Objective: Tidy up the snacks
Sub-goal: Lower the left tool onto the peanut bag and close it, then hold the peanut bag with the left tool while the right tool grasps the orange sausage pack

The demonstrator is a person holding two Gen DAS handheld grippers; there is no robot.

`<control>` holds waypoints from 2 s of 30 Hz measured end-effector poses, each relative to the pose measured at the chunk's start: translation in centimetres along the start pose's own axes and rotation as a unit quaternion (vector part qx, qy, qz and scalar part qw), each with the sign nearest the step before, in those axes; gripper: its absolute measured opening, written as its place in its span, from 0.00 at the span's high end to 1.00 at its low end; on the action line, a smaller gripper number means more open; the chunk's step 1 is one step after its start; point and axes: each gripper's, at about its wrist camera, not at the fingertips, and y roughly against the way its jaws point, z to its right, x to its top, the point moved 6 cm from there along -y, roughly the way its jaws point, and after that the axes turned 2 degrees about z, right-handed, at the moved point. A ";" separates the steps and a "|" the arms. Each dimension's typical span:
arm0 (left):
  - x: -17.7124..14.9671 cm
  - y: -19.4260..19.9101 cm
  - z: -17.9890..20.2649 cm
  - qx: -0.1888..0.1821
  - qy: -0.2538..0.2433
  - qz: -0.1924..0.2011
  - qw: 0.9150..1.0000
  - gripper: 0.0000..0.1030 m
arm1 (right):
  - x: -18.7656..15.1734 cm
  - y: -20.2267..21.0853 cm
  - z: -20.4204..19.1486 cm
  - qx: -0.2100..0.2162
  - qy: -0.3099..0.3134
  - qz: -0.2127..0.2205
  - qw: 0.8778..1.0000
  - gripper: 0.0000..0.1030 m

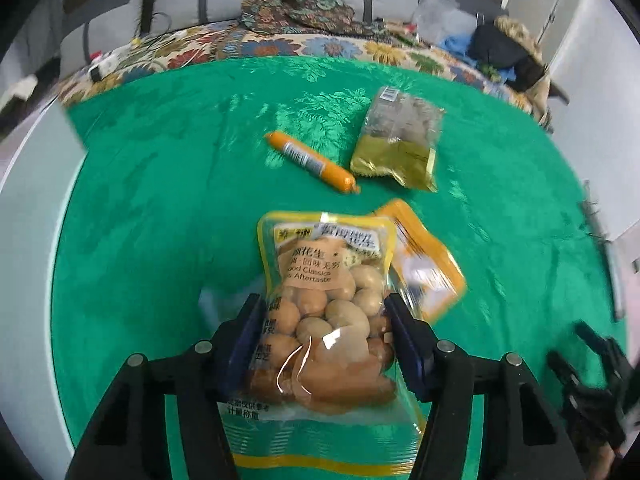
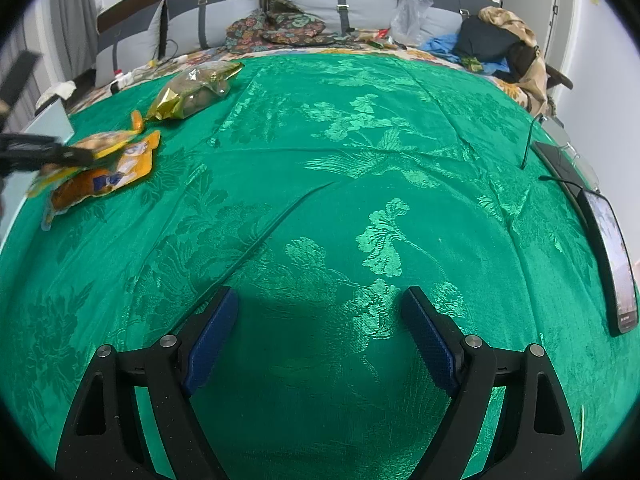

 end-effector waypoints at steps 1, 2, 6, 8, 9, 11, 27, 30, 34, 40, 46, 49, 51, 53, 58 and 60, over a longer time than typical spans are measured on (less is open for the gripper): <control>-0.9 0.9 -0.2 -0.003 0.006 0.002 1.000 0.41 | 0.0 0.0 0.0 0.000 0.000 0.000 1.000 0.16; -2.2 2.0 -0.6 -0.006 0.013 0.005 1.000 0.42 | 0.0 0.0 0.0 0.000 0.000 0.000 1.000 0.16; -7.2 5.1 -1.6 -0.005 0.030 0.018 0.999 0.43 | 0.0 0.0 0.0 0.000 0.000 0.000 1.000 0.16; -9.1 5.6 -1.8 0.016 0.026 0.021 0.999 0.43 | 0.0 0.0 0.0 0.000 0.000 0.000 1.000 0.16; -10.1 5.7 -1.9 0.027 0.024 0.023 0.999 0.43 | 0.0 0.0 0.0 0.000 0.000 0.000 1.000 0.16; -11.6 5.5 -1.6 0.026 0.017 0.025 0.999 0.43 | 0.0 0.0 0.0 0.000 0.000 0.000 1.000 0.16; -13.9 3.0 -2.5 0.084 -0.010 0.042 0.996 0.00 | 0.1 -0.1 0.0 0.001 -0.001 -0.001 1.000 0.16; -13.5 2.9 -3.8 0.100 0.016 0.049 0.994 0.00 | 0.1 -0.1 0.0 0.001 -0.001 -0.001 1.000 0.16; -13.7 3.4 -6.3 0.131 0.063 0.063 0.987 0.00 | 0.1 0.0 0.0 0.001 -0.001 -0.001 1.000 0.16; -13.6 3.4 -7.7 0.125 0.051 0.069 0.988 0.00 | 0.1 -0.1 0.0 0.001 -0.001 -0.002 1.000 0.16; -13.3 3.3 -7.7 0.119 0.044 0.072 0.989 0.00 | 0.1 -0.1 0.0 0.001 -0.001 -0.002 1.000 0.16; -13.3 3.3 -7.7 0.119 0.045 0.073 0.989 0.00 | 0.1 -0.1 0.0 -0.001 -0.001 -0.002 1.000 0.16; -13.3 3.3 -7.7 0.119 0.045 0.073 0.989 0.00 | 0.1 -0.1 0.0 0.000 -0.001 -0.002 1.000 0.16; -13.3 3.3 -7.7 0.119 0.045 0.073 0.989 0.00 | 0.1 -0.1 0.0 0.000 -0.001 -0.002 1.000 0.16; -13.3 3.3 -7.7 0.119 0.045 0.073 0.989 0.00 | 0.1 -0.1 0.0 -0.001 -0.002 -0.003 1.000 0.15; -13.3 3.3 -7.7 0.118 0.045 0.073 0.989 0.00 | 0.1 -0.1 0.1 -0.001 -0.002 -0.003 1.000 0.15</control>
